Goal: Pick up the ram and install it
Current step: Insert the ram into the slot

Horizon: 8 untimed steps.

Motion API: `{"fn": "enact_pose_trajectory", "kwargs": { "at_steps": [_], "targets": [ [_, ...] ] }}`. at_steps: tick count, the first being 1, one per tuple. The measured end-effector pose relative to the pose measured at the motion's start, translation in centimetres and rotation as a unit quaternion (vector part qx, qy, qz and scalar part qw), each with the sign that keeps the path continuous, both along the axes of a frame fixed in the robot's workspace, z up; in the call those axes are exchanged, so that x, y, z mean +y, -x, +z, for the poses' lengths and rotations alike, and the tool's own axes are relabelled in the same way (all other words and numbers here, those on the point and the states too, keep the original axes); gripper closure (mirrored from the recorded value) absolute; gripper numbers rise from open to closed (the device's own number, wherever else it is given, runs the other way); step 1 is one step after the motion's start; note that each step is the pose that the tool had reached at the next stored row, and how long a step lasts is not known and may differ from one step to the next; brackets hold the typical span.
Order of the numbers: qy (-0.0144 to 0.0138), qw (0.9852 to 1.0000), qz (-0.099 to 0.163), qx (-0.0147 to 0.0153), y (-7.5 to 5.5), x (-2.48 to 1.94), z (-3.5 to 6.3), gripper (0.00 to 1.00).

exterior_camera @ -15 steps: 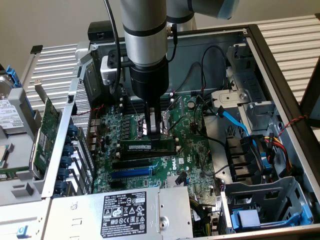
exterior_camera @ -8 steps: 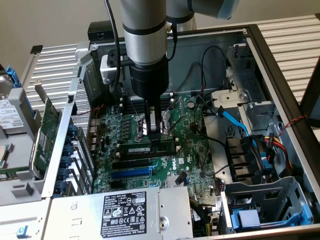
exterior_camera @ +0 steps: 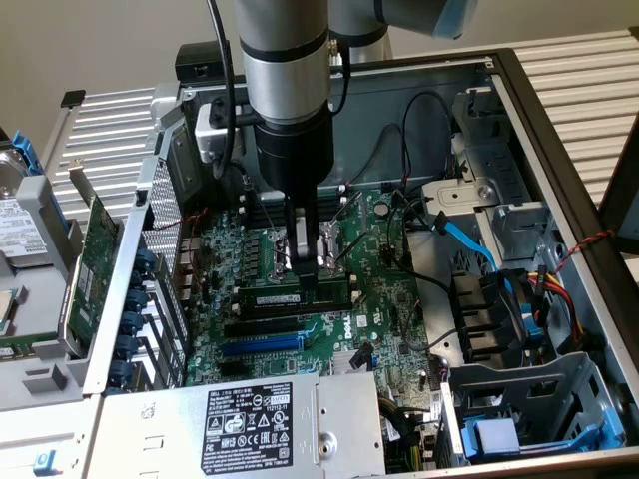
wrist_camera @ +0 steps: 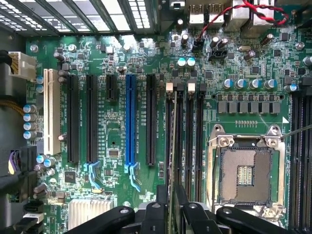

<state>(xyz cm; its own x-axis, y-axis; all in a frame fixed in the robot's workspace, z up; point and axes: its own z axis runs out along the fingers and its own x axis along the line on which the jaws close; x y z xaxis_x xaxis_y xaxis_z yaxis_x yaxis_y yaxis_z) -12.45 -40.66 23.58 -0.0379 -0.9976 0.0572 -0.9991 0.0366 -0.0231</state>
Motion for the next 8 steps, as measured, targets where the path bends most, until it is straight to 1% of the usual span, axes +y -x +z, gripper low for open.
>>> {"fn": "enact_pose_trajectory", "kwargs": {
  "at_steps": [8],
  "targets": [
    [0.0, 1.0, -0.001, -0.0042, 1.4, 0.15, 0.0, 0.79]
  ]
}}
